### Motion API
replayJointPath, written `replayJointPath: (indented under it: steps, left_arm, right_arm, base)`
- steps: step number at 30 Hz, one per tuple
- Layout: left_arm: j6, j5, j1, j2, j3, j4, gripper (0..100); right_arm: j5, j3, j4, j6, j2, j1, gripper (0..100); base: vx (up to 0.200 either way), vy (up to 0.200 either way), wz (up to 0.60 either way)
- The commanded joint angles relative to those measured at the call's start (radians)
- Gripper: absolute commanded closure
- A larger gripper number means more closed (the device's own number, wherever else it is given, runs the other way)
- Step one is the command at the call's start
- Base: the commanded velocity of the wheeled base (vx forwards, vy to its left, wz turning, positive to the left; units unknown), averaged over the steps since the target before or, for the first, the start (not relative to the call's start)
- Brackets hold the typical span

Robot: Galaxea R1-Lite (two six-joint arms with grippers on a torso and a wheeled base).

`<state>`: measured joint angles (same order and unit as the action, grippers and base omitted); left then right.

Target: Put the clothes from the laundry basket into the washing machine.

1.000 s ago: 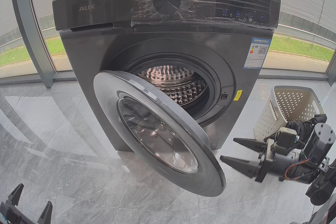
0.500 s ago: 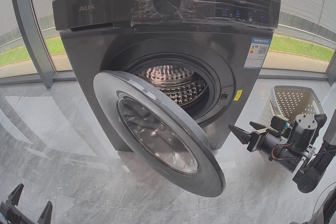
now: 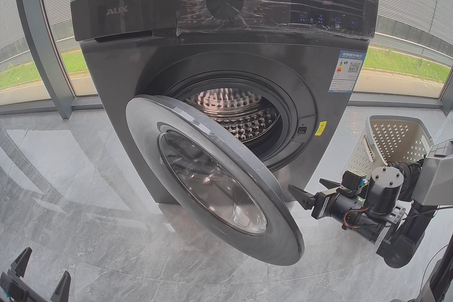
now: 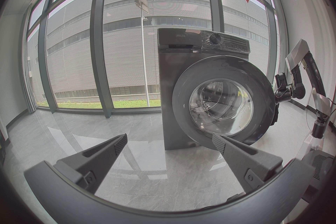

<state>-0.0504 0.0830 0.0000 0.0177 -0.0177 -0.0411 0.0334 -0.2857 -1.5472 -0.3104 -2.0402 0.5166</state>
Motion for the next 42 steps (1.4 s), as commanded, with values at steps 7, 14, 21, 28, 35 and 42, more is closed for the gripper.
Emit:
replayJointPath:
  steps: [7,14,21,28,35,42]
  left_arm:
    - [-0.005,0.0,0.0,-0.018,0.018,0.0,0]
    - [-0.005,0.0,0.0,-0.018,0.018,0.0,0]
    - [-0.006,0.0,0.0,-0.018,0.018,0.0,0]
    - [-0.008,0.0,0.0,-0.018,0.018,0.0,0]
    - [-0.006,0.0,0.0,-0.018,0.018,0.0,0]
    - [-0.005,0.0,0.0,-0.018,0.018,0.0,0]
  right_arm:
    - [0.005,0.043,-0.001,-0.004,0.011,0.131,0]
    - [-0.056,0.105,-0.002,0.005,0.046,0.169,0]
    - [-0.046,0.062,-0.002,0.007,0.049,0.145,0]
    - [0.016,-0.016,0.001,0.013,0.037,0.053,0]
    - [0.017,-0.173,0.01,0.037,-0.12,0.016,0]
    - [0.017,-0.236,0.009,0.083,-0.241,0.0,0]
  base:
    - [0.0,0.0,0.0]
    - [0.0,0.0,0.0]
    - [0.0,0.0,0.0]
    - [0.0,0.0,0.0]
    - [0.0,0.0,0.0]
    - [0.0,0.0,0.0]
